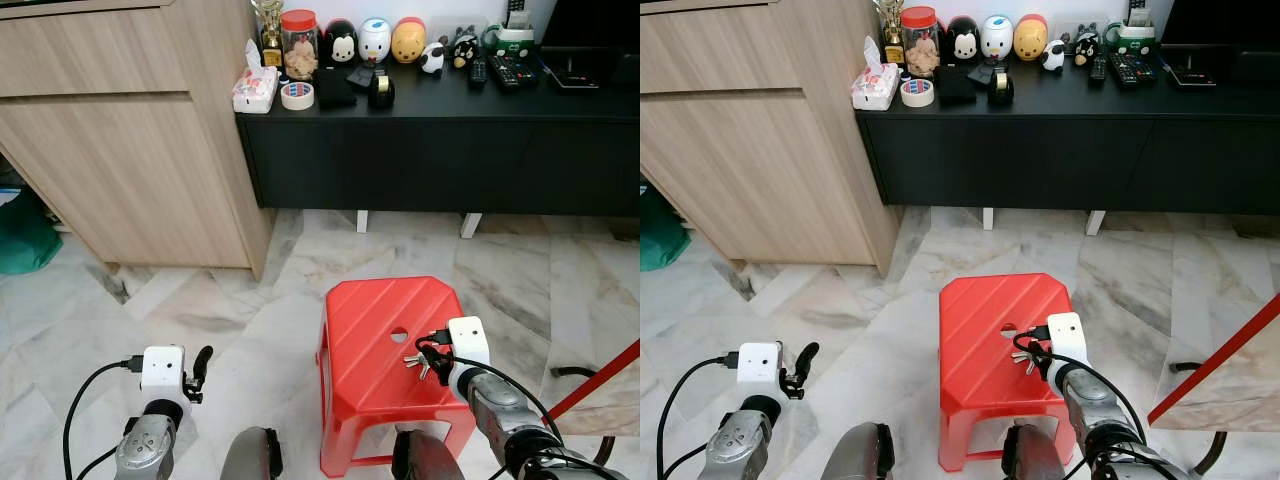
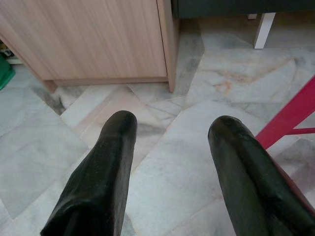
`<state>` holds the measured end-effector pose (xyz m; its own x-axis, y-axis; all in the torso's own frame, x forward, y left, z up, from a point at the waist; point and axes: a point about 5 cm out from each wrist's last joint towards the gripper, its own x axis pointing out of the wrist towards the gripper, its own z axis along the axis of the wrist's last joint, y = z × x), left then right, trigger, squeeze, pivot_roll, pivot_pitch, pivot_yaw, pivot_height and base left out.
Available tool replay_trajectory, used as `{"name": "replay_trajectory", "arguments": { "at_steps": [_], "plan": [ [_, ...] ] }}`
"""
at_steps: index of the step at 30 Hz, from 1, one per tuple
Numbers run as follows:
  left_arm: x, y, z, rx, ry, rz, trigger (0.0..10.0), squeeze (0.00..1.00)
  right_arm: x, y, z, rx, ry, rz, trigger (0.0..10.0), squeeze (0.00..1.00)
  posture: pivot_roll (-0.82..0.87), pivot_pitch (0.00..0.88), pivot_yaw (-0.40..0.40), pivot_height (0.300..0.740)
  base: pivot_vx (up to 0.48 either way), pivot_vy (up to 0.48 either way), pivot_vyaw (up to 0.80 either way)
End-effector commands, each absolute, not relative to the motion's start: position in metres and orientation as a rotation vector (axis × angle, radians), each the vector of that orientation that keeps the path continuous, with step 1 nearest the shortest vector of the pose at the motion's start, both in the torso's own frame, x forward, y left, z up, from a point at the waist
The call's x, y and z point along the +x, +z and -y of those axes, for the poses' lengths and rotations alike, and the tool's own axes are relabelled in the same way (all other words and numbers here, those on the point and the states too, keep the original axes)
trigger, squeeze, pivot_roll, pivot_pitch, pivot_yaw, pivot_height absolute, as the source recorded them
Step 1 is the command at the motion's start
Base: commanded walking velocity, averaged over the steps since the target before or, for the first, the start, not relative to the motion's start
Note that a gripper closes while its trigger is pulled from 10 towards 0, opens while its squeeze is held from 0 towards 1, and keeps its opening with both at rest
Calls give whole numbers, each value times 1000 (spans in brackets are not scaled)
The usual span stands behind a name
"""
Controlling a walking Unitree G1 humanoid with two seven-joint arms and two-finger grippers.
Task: Hang keys on a hook
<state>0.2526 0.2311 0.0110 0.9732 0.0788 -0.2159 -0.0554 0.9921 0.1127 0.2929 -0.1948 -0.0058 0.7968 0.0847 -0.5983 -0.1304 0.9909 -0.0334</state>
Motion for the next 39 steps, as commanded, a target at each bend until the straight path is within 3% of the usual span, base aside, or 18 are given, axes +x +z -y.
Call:
{"name": "replay_trajectory", "arguments": {
  "at_steps": [1, 36, 38, 39],
  "plan": [
    [248, 7, -235, 131, 68, -250, 10000, 0, 290, -9, 192, -68, 131, -662, 10000, 0, 74, 90, 46, 617, 0, 0, 0],
    [248, 7, -236, 137, 68, -254, 10000, 0, 281, -19, 190, -109, 141, -726, 10000, 0, 79, 90, 48, 617, 0, 0, 0],
    [248, 7, -236, 137, 68, -254, 10000, 0, 280, -20, 190, -109, 141, -727, 9490, 0, 80, 90, 48, 617, 0, 0, 0],
    [248, 7, -236, 138, 68, -254, 10000, 0, 280, -20, 190, -110, 140, -729, 4196, 0, 80, 90, 49, 617, 0, 0, 0]
  ]
}}
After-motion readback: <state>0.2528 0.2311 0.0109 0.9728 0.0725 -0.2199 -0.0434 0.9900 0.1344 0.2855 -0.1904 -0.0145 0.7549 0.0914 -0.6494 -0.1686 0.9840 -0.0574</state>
